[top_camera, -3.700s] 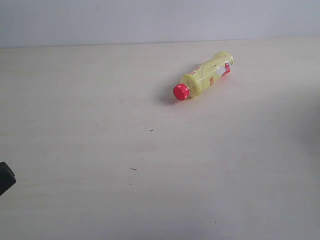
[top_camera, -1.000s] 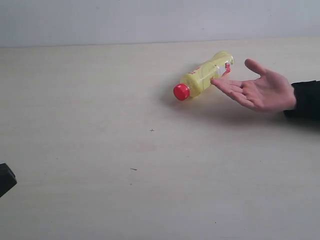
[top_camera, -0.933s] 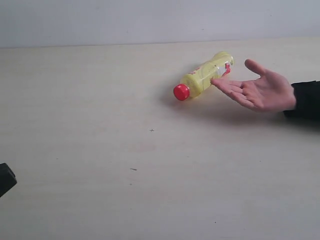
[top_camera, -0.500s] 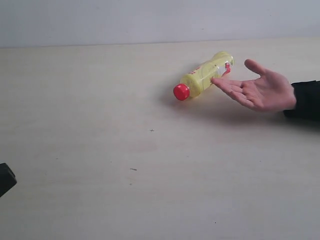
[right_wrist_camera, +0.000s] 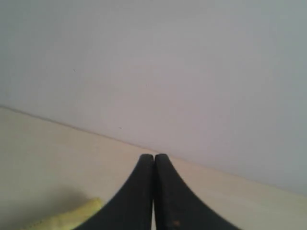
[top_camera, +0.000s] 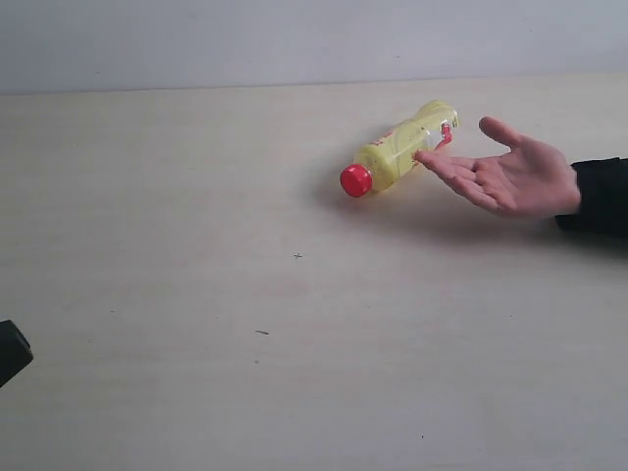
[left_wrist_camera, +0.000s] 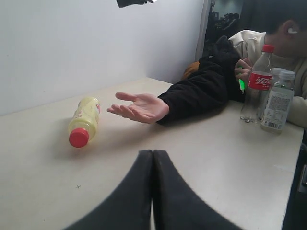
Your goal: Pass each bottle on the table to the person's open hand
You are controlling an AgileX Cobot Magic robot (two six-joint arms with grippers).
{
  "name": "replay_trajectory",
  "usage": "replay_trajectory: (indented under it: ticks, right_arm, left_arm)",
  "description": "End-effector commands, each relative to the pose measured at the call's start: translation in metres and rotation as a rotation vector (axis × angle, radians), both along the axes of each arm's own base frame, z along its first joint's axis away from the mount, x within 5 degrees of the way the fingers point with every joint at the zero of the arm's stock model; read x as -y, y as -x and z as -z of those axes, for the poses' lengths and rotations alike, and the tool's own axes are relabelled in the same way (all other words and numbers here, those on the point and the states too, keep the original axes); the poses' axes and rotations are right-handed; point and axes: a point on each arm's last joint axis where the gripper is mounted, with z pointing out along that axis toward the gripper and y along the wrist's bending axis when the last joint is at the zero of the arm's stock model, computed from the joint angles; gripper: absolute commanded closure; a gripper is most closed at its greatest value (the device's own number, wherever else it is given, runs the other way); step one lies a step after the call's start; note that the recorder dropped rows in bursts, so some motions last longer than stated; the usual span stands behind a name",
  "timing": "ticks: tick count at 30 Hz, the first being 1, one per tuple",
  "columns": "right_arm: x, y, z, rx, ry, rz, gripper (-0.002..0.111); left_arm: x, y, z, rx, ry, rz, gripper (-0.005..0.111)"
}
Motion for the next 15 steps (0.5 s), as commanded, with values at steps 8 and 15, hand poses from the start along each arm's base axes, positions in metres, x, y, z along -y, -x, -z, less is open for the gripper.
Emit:
replay_trajectory:
  ticks: [8, 15]
  right_arm:
    - [0.024, -0.073, 0.023, -0.407, 0.181, 0.279, 0.108]
    - [0.017, -0.09, 0.066, -0.586, -0.069, 0.461, 0.095]
  left_arm:
    - [-0.001, 0.0, -0.002, 0.005, 0.013, -0.004, 0.107]
    - [-0.001, 0.0, -0.002, 0.005, 0.013, -0.004, 0.107]
